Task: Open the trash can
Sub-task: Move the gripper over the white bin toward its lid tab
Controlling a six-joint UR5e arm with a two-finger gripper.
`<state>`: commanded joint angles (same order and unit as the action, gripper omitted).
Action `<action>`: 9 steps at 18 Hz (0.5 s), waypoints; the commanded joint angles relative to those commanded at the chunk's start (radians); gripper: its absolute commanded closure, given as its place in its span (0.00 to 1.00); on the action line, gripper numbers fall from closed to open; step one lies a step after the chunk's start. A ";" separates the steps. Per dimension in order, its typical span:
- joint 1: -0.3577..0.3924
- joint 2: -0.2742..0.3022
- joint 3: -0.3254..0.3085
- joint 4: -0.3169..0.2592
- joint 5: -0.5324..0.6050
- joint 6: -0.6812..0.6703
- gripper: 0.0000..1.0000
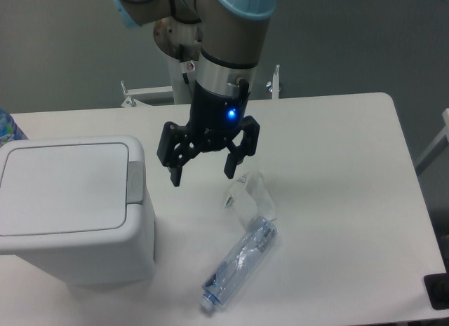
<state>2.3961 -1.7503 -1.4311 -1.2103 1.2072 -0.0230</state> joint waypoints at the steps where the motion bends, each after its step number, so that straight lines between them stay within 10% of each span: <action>1: -0.002 0.002 -0.005 0.002 0.003 0.000 0.00; 9: -0.029 0.000 -0.028 0.003 0.006 -0.002 0.00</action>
<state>2.3670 -1.7503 -1.4587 -1.2073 1.2133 -0.0245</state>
